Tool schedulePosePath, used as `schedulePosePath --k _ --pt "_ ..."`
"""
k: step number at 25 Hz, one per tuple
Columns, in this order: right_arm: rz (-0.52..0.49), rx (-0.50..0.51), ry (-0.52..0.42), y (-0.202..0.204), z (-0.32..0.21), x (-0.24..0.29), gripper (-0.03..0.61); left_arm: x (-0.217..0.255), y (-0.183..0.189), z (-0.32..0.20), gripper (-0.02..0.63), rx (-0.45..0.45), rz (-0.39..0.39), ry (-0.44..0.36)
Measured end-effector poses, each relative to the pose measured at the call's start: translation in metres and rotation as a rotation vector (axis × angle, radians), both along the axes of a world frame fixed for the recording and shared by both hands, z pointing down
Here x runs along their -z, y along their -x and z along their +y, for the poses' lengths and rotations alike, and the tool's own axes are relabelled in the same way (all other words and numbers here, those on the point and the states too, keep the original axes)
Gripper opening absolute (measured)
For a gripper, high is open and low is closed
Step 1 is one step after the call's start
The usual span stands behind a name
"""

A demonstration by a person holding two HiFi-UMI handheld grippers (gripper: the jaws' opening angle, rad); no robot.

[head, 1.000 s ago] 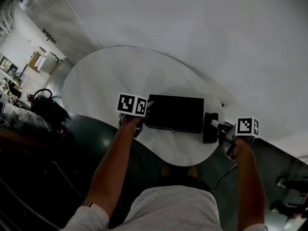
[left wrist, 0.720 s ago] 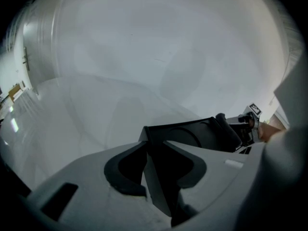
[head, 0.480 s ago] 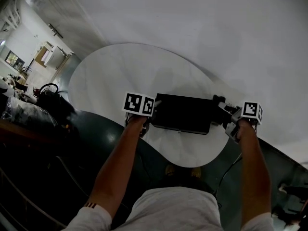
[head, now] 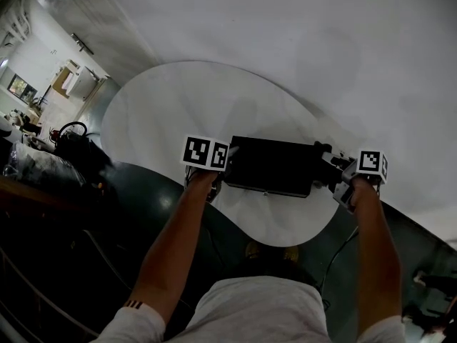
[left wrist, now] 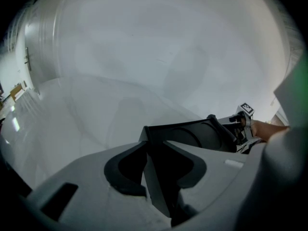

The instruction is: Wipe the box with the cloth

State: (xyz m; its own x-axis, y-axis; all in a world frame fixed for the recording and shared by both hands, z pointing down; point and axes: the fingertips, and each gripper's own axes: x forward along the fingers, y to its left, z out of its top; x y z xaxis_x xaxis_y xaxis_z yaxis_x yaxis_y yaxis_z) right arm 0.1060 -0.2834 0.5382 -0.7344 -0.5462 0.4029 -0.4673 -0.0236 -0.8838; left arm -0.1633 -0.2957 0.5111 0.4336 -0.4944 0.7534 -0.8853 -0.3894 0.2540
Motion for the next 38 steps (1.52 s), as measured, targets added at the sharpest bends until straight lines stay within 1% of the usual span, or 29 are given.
schedulePosePath --k 3,6,8,12,18,20,22,26,31,34,38 --pt "0.0 0.012 -0.001 0.001 0.017 0.001 0.094 0.002 -0.001 0.002 0.11 0.0 0.002 -0.005" --pt "-0.008 0.021 -0.012 0.002 0.062 0.0 0.094 0.001 -0.004 0.029 0.11 -0.007 0.002 -0.01" --pt "-0.003 0.025 -0.015 0.002 0.08 -0.001 0.094 0.0 -0.006 0.034 0.11 -0.009 0.002 -0.011" --pt "0.034 0.03 0.003 0.003 0.079 0.001 0.094 0.004 -0.004 0.009 0.11 -0.004 0.004 -0.009" --pt "0.019 0.051 0.008 0.006 0.092 0.004 0.094 0.006 -0.006 -0.001 0.11 0.001 0.007 -0.011" --pt "0.031 0.053 0.009 0.004 0.092 0.005 0.094 0.005 -0.005 -0.002 0.11 0.003 0.007 -0.011" --pt "0.038 0.042 -0.004 0.003 0.091 0.009 0.094 0.004 -0.003 0.001 0.109 0.003 0.007 -0.012" --pt "0.033 -0.021 -0.032 -0.002 0.076 0.021 0.094 0.001 -0.001 0.011 0.109 0.001 0.006 -0.013" --pt "0.022 -0.056 -0.065 -0.007 0.022 0.028 0.094 0.003 -0.002 0.003 0.109 0.001 0.006 -0.01" --pt "0.0 -0.049 -0.063 -0.005 0.004 0.019 0.094 0.002 -0.001 0.002 0.109 0.001 0.008 -0.008" --pt "-0.014 -0.01 -0.042 -0.001 -0.001 0.01 0.094 0.002 -0.002 0.002 0.109 0.003 0.009 -0.01"
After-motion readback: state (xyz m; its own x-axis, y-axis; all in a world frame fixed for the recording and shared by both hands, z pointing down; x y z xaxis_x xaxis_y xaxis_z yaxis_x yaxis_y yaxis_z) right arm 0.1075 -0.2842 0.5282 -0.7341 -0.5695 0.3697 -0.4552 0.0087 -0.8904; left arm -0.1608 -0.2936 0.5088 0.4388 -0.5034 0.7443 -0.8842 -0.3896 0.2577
